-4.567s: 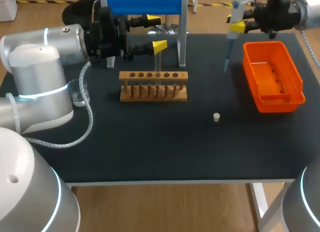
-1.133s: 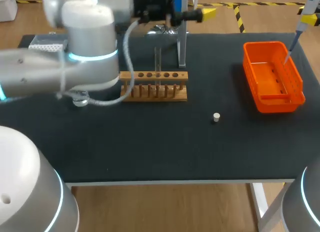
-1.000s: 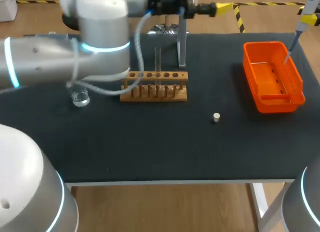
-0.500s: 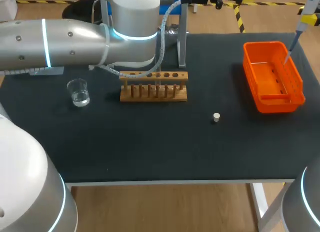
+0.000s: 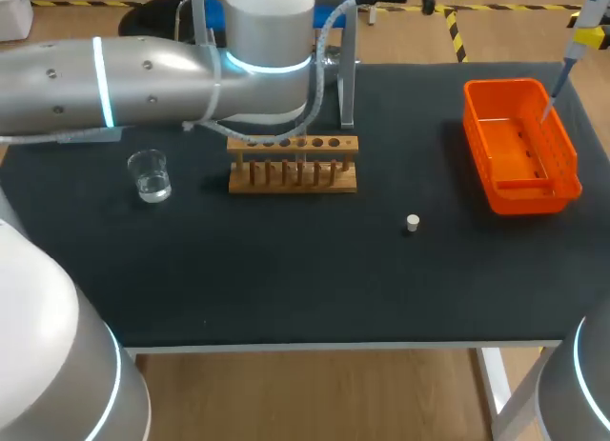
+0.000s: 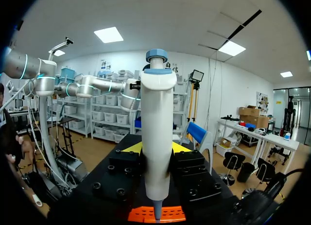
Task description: Invert the test tube, pick up the pipette, mount the tip to pipette, aspirate from beaker and dispense into the tube, eject the tip, return the pipette, and cap with the stopper.
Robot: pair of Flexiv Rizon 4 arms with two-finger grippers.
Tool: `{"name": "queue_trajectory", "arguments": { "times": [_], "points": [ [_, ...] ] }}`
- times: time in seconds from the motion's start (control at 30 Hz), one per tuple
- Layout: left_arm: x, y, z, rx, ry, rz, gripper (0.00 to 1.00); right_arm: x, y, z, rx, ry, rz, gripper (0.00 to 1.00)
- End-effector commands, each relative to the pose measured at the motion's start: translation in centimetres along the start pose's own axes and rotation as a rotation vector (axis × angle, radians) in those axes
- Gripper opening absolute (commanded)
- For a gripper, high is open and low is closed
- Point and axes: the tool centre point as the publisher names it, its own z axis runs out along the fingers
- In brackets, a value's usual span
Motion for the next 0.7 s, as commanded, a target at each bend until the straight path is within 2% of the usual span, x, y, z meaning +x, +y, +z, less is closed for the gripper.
{"name": "queue_trajectory", "arguments": {
  "times": [0.03, 0.3, 0.43, 0.7],
  "points": [
    [-2.0, -0.2, 4.6, 0.017, 0.014, 0.018, 0.00, 0.0, 0.1, 0.0, 0.004, -0.001, 0.000, 0.00],
    [-2.6, -0.6, 7.8, 0.014, -0.029, 0.035, 0.00, 0.0, 0.1, 0.0, 0.004, -0.001, 0.000, 0.00],
    [-2.6, -0.5, 8.8, 0.017, -0.057, 0.006, 0.00, 0.0, 0.1, 0.0, 0.004, -0.001, 0.000, 0.00],
    [-2.8, 0.1, 10.8, 0.031, -0.039, -0.032, 0.00, 0.0, 0.1, 0.0, 0.004, -0.001, 0.000, 0.00]
  ]
}}
